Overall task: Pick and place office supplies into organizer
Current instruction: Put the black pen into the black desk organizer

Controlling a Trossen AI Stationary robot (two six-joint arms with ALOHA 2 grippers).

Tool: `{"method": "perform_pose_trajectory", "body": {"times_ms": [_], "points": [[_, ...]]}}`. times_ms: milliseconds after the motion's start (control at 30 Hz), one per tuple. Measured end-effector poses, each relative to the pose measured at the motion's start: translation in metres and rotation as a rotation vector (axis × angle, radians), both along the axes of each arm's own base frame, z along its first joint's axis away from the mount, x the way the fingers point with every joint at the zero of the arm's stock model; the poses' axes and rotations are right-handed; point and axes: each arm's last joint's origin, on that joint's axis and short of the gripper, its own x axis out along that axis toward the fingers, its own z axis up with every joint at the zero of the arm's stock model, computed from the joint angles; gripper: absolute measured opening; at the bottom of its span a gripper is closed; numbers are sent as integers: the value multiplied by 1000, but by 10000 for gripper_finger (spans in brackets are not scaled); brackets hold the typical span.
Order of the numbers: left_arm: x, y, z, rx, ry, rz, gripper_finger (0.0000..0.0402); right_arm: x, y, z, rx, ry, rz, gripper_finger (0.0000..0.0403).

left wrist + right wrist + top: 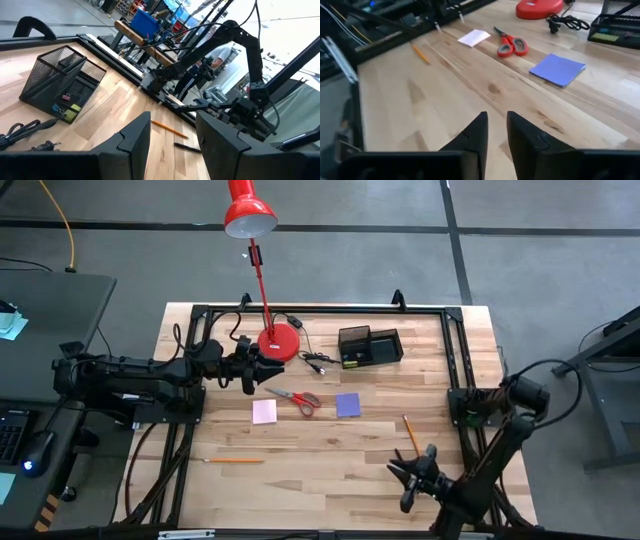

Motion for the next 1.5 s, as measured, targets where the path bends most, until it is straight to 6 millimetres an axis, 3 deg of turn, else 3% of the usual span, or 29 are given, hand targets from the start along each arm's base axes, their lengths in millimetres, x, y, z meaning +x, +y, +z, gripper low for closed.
{"method": "perform_pose_trajectory", "body": {"times_ms": [367, 767, 1067, 1200, 1300, 1500], "points": [[0, 0, 0, 0, 0, 4, 145, 4, 6, -44, -10, 132, -47, 66], [0, 0, -2, -33, 16, 14, 145, -2, -2, -46, -54, 167, -102, 63], [0, 1, -2, -53, 10, 41, 145, -8, 7, -43, -65, 66, -34, 3], [0, 2, -2, -52, 8, 57, 145, 17, 11, -30, -68, -266, -45, 19], [0, 2, -2, -52, 8, 59, 145, 31, 13, -15, -157, -379, -65, 40], [0, 1, -2, -45, 10, 55, 145, 60, -5, 54, 54, -517, -218, 53]]}}
